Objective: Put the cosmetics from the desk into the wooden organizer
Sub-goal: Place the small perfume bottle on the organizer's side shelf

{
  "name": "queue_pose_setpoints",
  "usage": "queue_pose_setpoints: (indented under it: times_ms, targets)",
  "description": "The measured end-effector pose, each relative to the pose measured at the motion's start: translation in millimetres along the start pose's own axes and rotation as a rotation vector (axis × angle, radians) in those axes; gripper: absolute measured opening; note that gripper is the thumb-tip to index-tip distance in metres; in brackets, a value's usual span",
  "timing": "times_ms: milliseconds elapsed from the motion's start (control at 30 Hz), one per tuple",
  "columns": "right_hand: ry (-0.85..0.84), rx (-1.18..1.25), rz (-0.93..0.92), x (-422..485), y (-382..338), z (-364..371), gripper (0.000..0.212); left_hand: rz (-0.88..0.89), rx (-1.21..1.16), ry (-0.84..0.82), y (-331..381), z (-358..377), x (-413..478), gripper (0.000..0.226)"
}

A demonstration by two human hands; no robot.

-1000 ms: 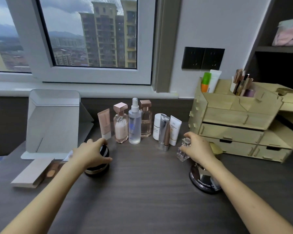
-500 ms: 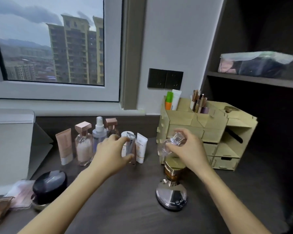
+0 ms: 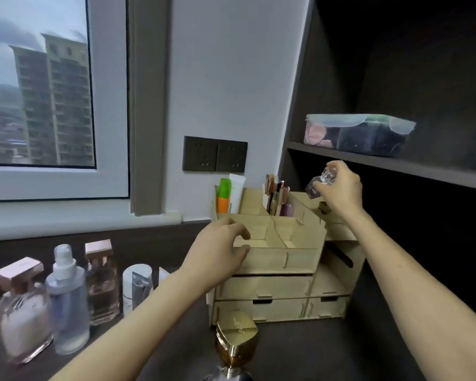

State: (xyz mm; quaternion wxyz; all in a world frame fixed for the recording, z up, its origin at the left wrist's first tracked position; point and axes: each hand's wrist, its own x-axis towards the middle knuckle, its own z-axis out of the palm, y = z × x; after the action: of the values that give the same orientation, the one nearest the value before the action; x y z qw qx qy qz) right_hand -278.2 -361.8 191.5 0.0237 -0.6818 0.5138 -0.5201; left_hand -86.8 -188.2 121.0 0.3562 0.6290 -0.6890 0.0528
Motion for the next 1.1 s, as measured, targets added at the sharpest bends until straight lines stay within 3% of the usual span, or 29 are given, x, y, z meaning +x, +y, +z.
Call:
queue_pose_setpoints:
  times_ms: [200,467,567,767,1100]
  targets:
    - [-0.122,-0.168,0.036,42,31,37,0.048,-0.013,0.019,-0.056,-16,18,24,0.023]
    - [-0.295,-0.321,0.116,57,44,47,0.043,0.024,-0.041,0.026,-30,31,31,0.014]
    - [-0.268,-0.278,0.066,51,42,46,0.054,0.045,-0.033,0.046,-30,35,29,0.013]
    - [-0.331,-0.285,-0.050,35,28,32,0.055,0.054,-0.007,0.049,-27,39,28,0.013]
    - [-0.433,-0.457,-0.027,22,20,15,0.052,-0.018,-0.094,0.012,-22,31,26,0.014]
